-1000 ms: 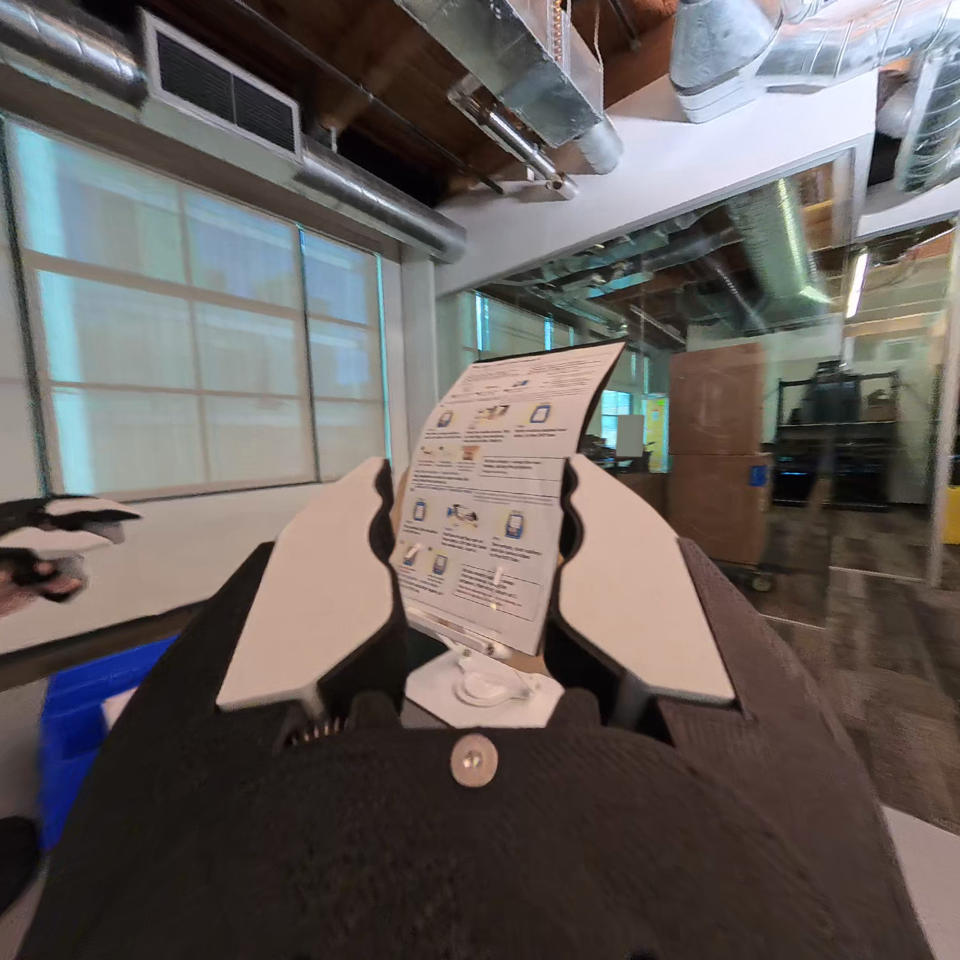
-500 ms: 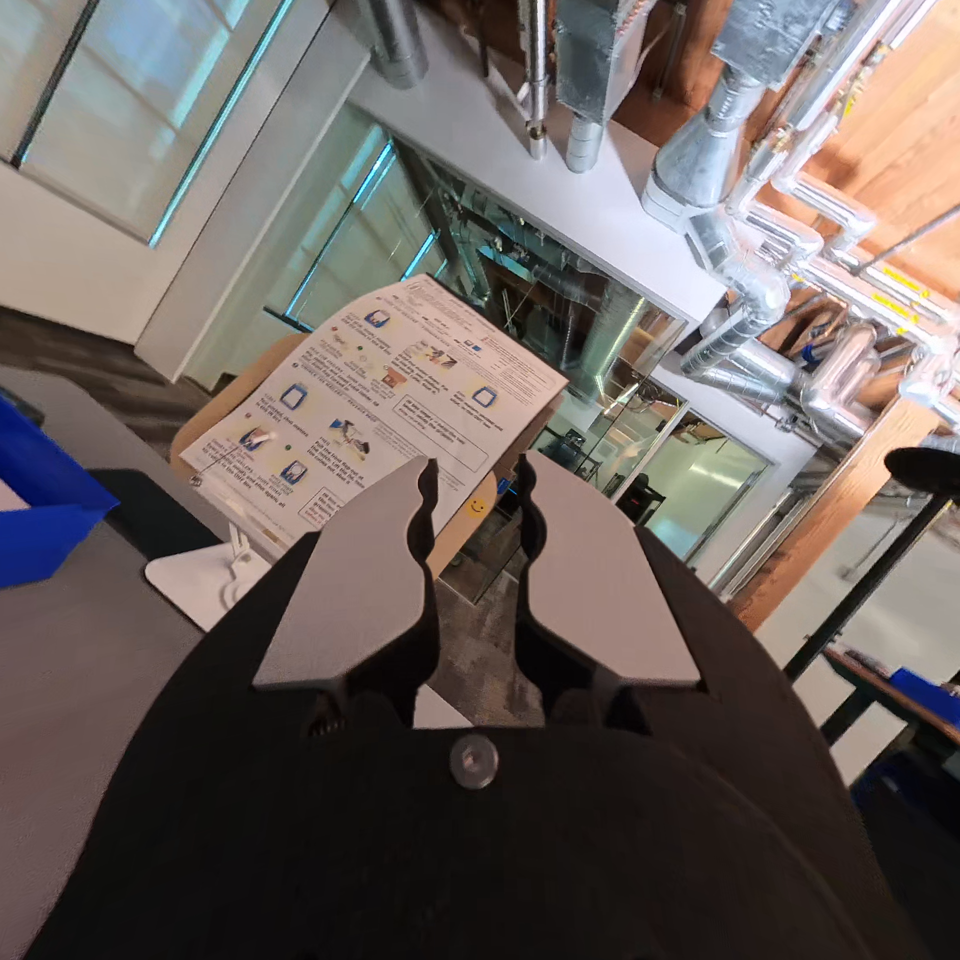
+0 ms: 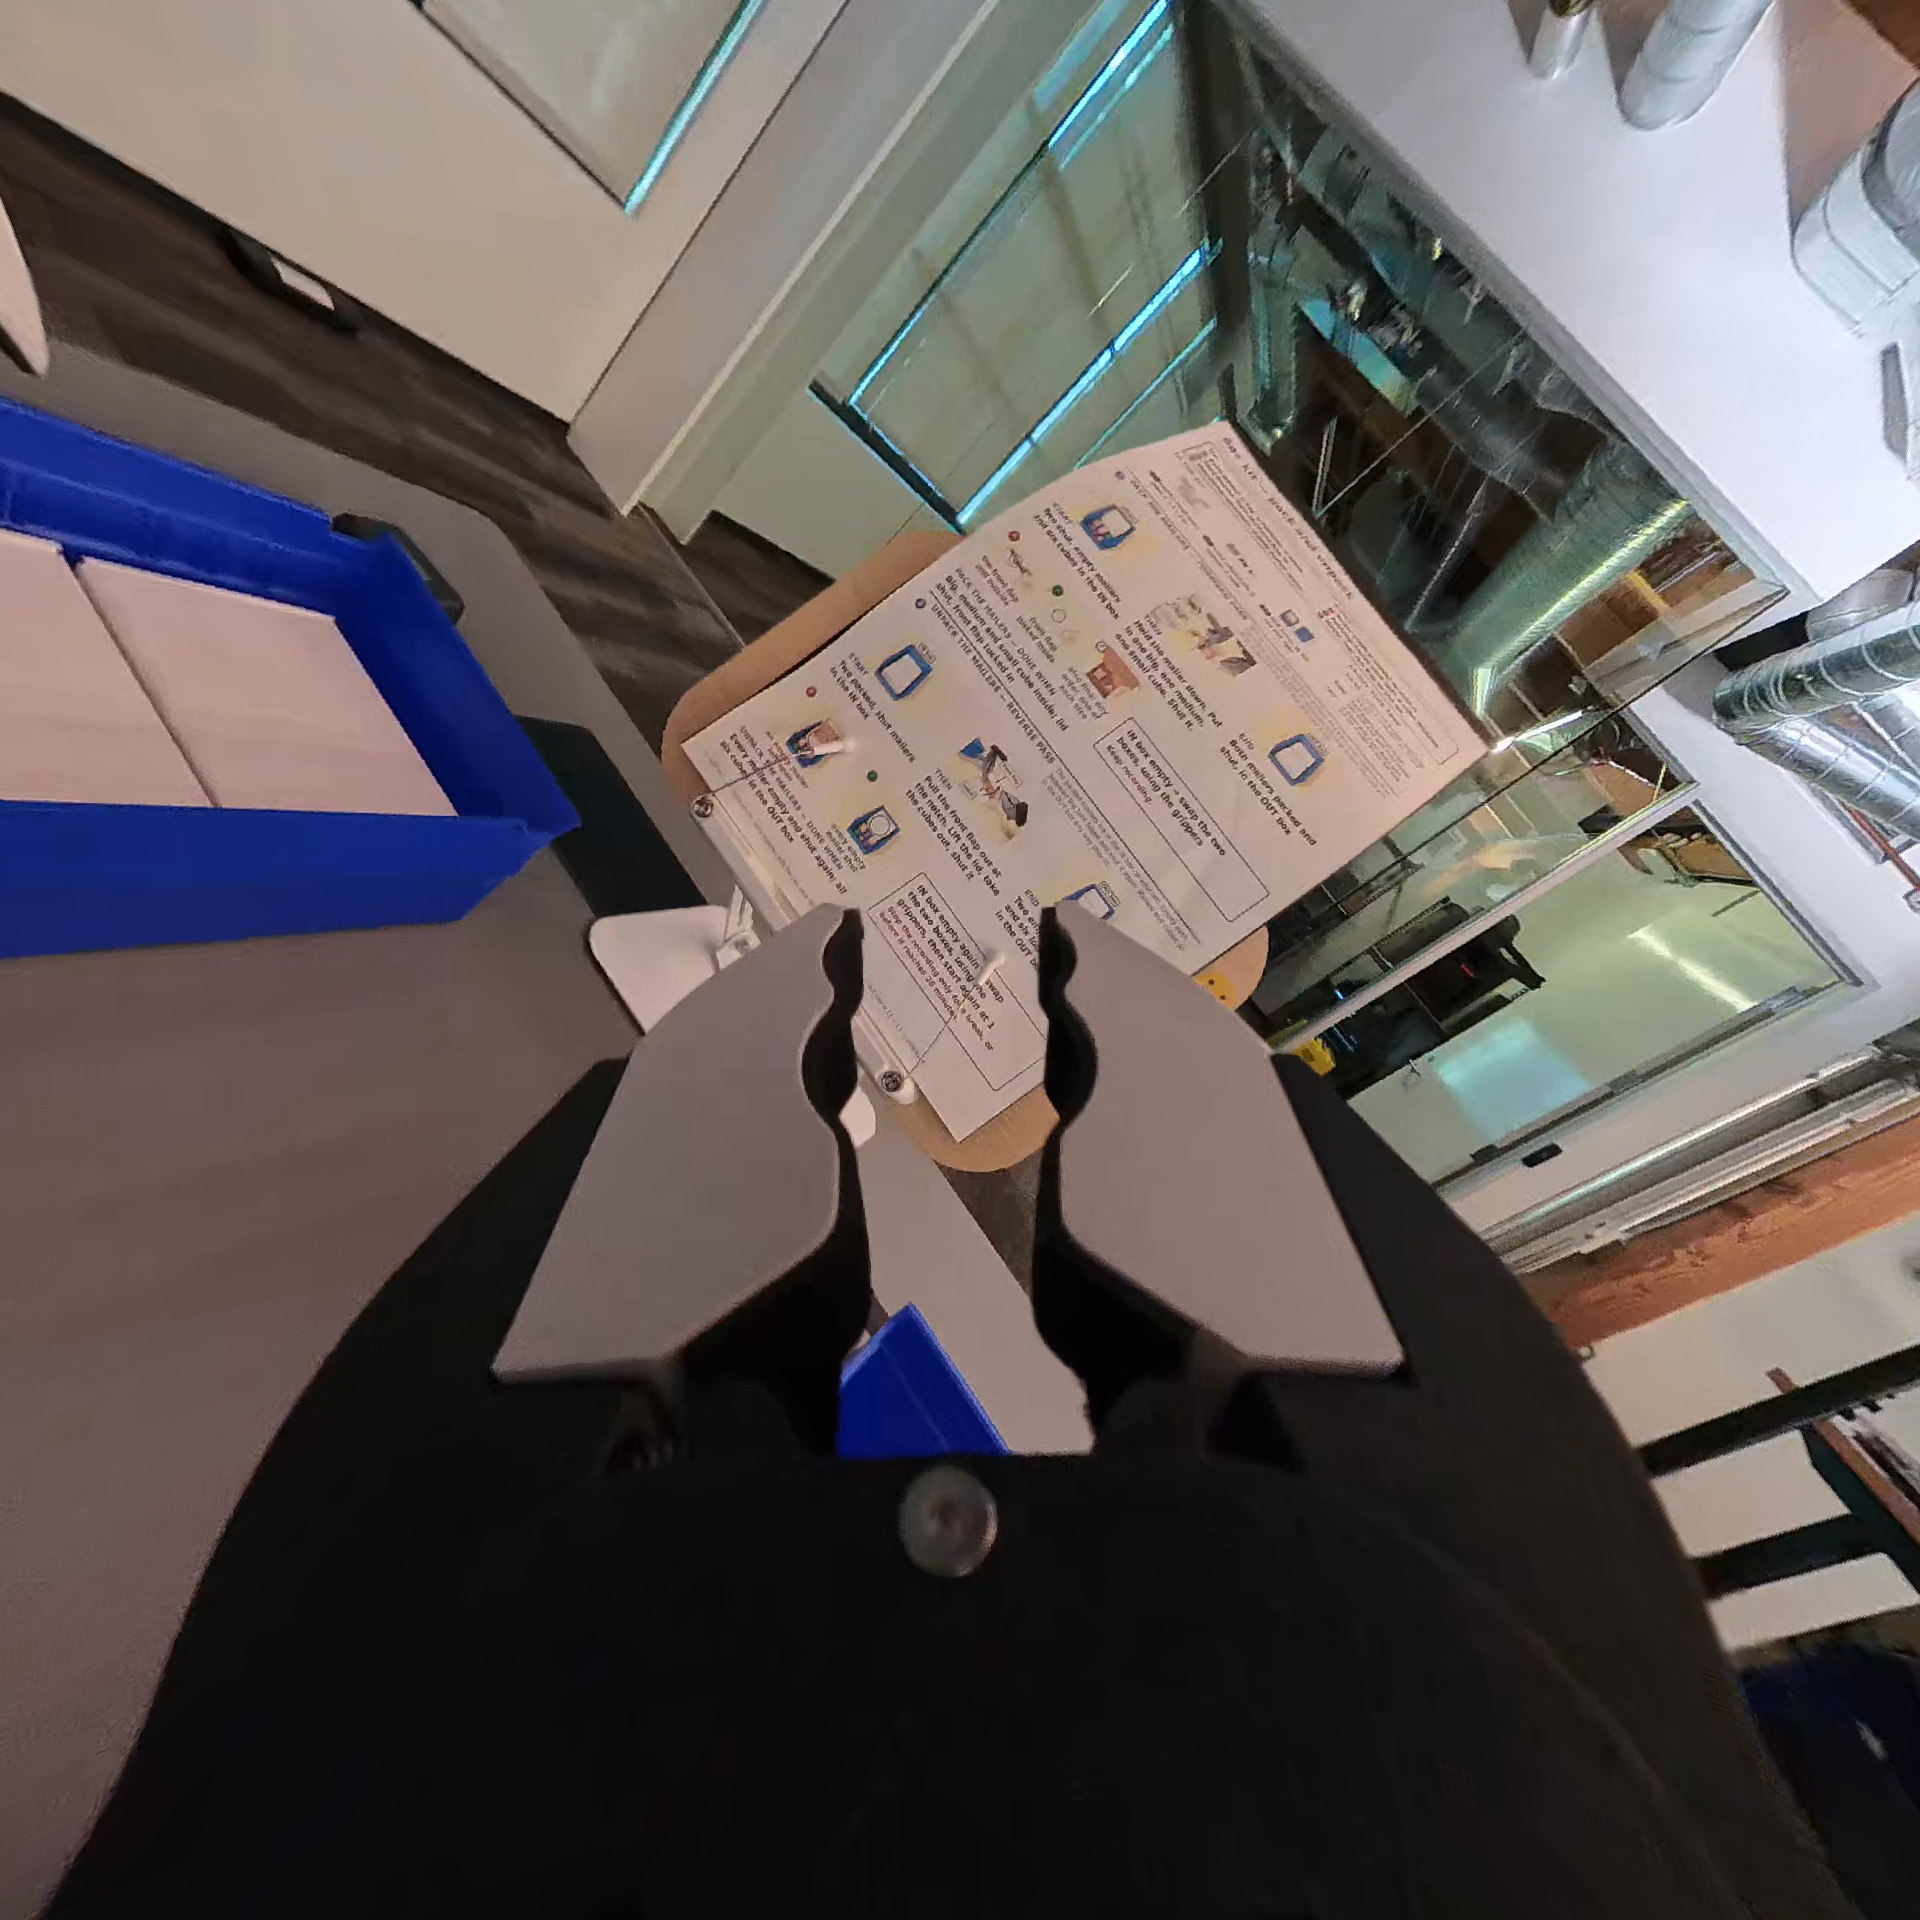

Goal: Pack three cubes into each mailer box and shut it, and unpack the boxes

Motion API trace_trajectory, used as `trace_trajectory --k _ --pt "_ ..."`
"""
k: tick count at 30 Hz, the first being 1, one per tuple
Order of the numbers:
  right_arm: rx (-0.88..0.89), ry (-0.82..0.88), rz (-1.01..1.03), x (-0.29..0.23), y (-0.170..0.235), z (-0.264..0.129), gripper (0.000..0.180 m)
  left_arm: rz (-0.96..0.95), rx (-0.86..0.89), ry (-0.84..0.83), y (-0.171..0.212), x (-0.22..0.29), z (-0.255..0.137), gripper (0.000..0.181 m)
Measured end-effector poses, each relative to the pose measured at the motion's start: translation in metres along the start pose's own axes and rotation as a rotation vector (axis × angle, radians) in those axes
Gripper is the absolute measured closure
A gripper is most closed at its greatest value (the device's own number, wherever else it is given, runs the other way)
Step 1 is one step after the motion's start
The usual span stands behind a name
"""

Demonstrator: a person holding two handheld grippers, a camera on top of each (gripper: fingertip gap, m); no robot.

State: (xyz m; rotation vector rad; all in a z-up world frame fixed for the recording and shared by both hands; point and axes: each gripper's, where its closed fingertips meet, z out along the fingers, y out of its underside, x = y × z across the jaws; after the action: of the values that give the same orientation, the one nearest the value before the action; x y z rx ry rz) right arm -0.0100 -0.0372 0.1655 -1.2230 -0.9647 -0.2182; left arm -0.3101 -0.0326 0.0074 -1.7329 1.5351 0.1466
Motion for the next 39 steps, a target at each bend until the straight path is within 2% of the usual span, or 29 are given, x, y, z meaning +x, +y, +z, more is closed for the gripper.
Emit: trace_trajectory --k 2,4,7,14,21,26,34,39 --pt "-0.013 -0.018 -0.006 -0.005 -0.011 0.002 0.141 0.009 -0.035 0.041 0.003 0.008 0.011 0.133" --pt "-0.01 -0.046 0.018 -0.008 -0.02 0.004 0.138 0.012 -0.058 -0.014 0.003 0.001 0.02 0.115" --pt "-0.037 -0.106 0.08 -0.015 -0.011 0.005 0.132 -0.003 -0.108 0.003 0.01 0.006 0.024 0.105" --pt "-0.131 -0.115 0.11 -0.001 0.041 0.003 0.128 0.044 -0.188 0.097 0.02 0.029 0.038 0.112" --pt "-0.144 -0.087 0.102 0.013 0.052 -0.006 0.125 0.081 -0.243 0.177 0.023 0.042 0.062 0.11" --pt "-0.123 -0.072 0.131 0.023 0.054 -0.011 0.125 0.095 -0.332 0.179 0.038 0.043 0.072 0.113" --pt "-0.139 -0.038 0.133 0.035 0.061 -0.019 0.124 0.085 -0.354 0.204 0.043 0.046 0.071 0.119" --pt "-0.149 -0.034 0.123 0.037 0.064 -0.02 0.124 0.071 -0.346 0.244 0.043 0.052 0.066 0.117"
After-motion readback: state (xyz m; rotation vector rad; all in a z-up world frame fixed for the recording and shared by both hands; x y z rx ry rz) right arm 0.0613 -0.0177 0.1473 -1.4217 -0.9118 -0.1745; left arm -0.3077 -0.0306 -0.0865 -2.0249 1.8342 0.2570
